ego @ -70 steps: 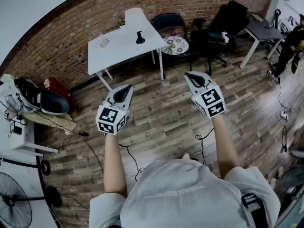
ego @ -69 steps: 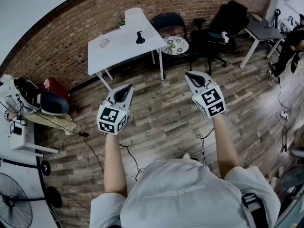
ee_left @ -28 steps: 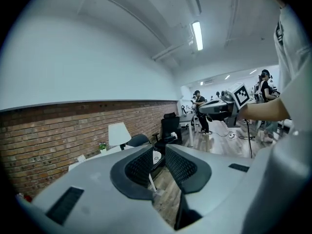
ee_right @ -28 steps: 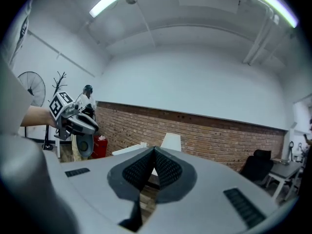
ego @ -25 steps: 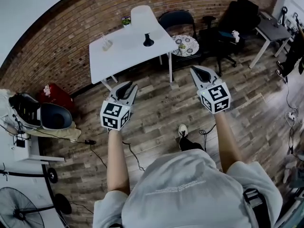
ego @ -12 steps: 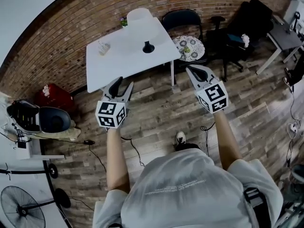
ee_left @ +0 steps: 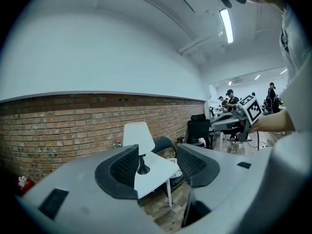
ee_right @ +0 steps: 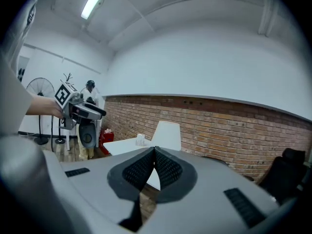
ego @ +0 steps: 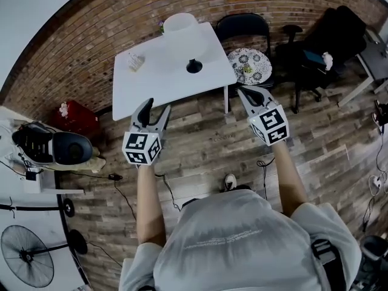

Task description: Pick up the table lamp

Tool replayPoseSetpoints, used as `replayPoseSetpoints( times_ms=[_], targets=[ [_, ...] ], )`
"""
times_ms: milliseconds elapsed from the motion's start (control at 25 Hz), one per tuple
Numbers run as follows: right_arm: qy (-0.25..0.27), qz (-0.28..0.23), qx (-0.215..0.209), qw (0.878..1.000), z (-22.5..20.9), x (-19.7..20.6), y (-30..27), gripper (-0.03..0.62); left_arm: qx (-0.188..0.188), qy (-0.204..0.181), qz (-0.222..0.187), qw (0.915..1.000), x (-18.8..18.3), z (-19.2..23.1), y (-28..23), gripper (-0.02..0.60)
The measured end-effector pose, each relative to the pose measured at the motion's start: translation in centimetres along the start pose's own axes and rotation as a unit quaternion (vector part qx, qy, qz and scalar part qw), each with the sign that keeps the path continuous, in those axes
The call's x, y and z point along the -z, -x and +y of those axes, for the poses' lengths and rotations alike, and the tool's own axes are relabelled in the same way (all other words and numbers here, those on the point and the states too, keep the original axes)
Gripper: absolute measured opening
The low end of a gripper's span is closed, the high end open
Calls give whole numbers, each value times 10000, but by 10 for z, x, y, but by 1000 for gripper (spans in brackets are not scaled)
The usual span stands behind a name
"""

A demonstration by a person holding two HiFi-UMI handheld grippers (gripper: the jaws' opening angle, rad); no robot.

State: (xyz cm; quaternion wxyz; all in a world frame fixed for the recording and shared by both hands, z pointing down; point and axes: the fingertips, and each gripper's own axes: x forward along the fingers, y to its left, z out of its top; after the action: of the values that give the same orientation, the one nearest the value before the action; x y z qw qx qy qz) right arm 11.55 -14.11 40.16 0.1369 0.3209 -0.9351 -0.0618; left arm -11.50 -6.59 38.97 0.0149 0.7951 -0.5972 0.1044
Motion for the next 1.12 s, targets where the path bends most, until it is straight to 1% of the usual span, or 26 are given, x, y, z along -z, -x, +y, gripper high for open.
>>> replayPoseSetpoints(
  times_ms=[120,280,480,560,680,760,880,1120],
  targets=[
    [-76,68,-126,9999,-11,8,-16,2,-54,23,75,10000,4,3,-13,242],
    [-187,102,-215,9995,-22,17,-32,2,-96,34,217,9997,12,8,-32,249],
    [-286,290,-258,9988,-29,29,-46,2,4,74,298,9995,23,9,-48,252],
    [-341,360,-281,9984,-29,32,-49,2,27,36,275,9996,25,10,-52,252],
    [-242,405,-325,9984,-34,34,-55,2,95,-166,232,9995,26,9,-64,252],
    [-195,436,-315,9984,-37,34,-61,2,149,-196,259,9994,31,12,-73,252],
    [-224,489,-224,9983,-42,36,-73,2,203,-8,321,9993,45,23,-87,252],
    [-306,681,22,9972,-53,44,-107,2,301,278,409,9983,68,59,-123,253]
  ],
)
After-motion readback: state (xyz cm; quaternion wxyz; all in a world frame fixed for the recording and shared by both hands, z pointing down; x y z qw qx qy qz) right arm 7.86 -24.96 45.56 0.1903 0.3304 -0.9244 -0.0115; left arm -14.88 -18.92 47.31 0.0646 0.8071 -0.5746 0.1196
